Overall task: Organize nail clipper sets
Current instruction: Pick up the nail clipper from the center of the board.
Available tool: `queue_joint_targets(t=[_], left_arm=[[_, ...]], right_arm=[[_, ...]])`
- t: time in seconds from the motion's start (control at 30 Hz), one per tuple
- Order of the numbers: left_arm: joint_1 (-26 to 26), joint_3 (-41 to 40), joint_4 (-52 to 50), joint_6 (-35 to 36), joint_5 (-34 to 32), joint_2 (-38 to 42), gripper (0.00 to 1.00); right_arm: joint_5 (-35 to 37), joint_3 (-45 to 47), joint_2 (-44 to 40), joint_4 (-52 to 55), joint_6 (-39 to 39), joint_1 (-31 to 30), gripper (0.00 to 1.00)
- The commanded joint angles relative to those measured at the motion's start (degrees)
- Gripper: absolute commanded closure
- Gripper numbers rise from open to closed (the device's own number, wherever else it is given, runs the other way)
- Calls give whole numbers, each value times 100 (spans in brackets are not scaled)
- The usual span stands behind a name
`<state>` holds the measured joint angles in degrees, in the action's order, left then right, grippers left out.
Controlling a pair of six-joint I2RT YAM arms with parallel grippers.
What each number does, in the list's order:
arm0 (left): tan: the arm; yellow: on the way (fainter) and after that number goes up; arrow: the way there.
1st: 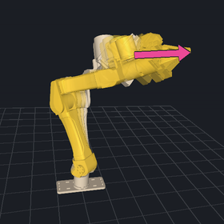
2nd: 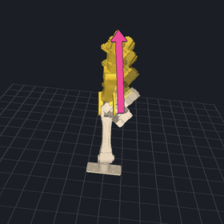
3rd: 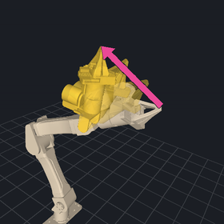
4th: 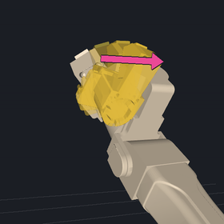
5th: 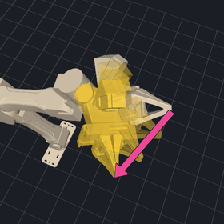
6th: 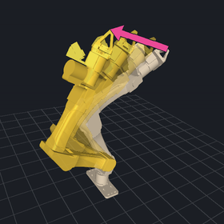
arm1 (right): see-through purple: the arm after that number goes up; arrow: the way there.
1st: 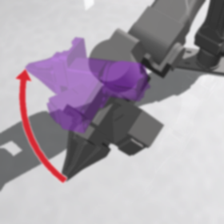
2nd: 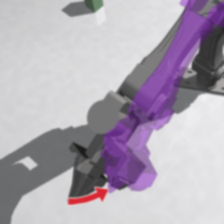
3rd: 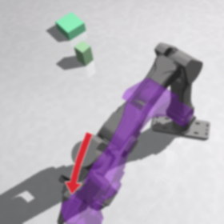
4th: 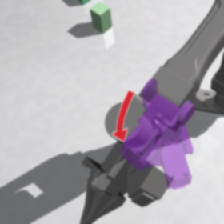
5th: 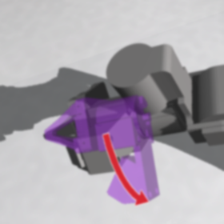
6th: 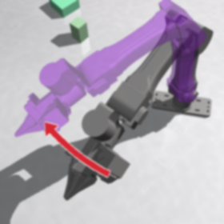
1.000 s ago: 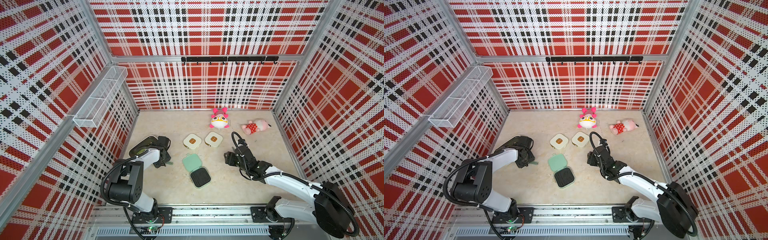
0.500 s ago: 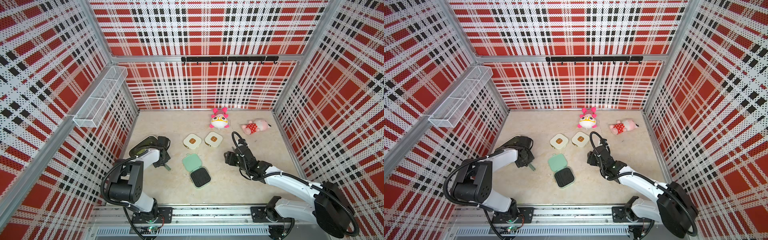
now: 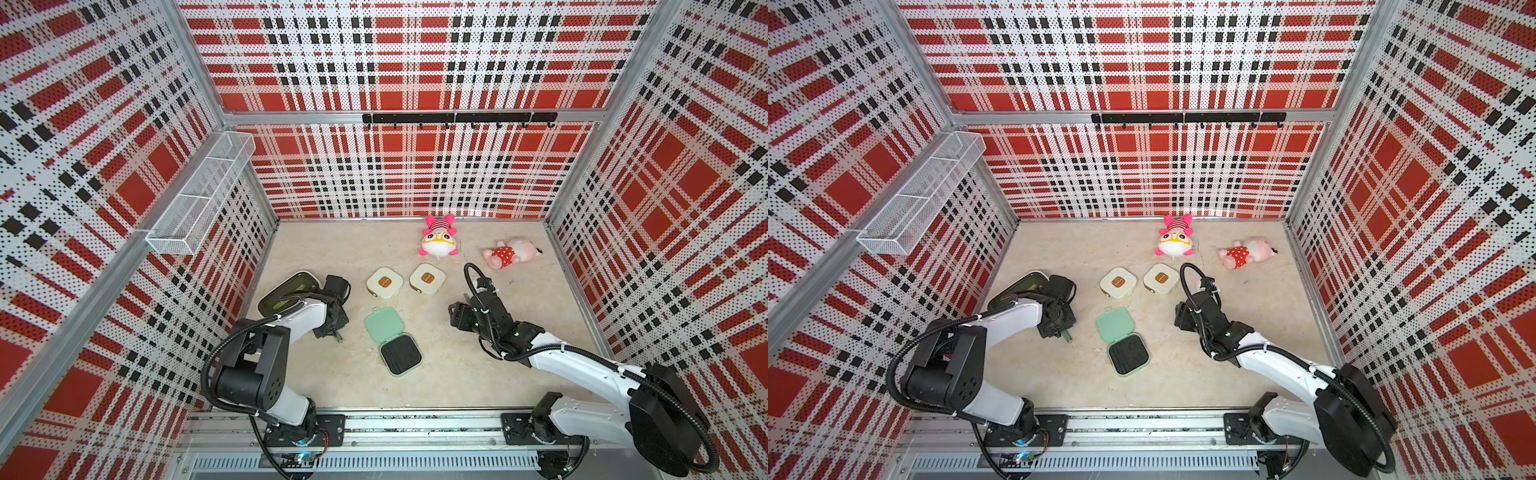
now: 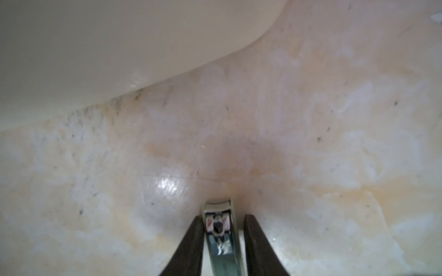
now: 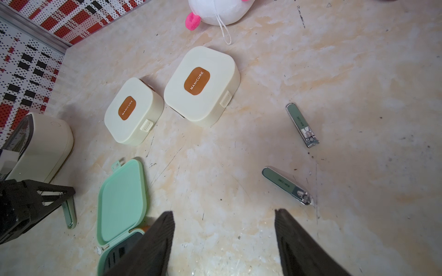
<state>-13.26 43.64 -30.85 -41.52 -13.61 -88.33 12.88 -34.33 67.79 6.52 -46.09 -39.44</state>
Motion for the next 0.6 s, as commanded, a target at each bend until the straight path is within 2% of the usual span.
queue_joint_targets(t=[0.0,0.13,0.27,0.57], left_arm=[[-38,-248,-317,-75,334,-99,72],[-280,-268,-281,-29,393,-118,80],[-292,-159,-338,59,478,-27,80],[-755,1126,-1105,457,241,373,84]], right_arm=[[107,21,-162,-48,-34,33,29],[149,14,-213,31,-7,32,29],[153,13,-233,42,-8,32,29],[315,-45,-255,296,-15,37,29]])
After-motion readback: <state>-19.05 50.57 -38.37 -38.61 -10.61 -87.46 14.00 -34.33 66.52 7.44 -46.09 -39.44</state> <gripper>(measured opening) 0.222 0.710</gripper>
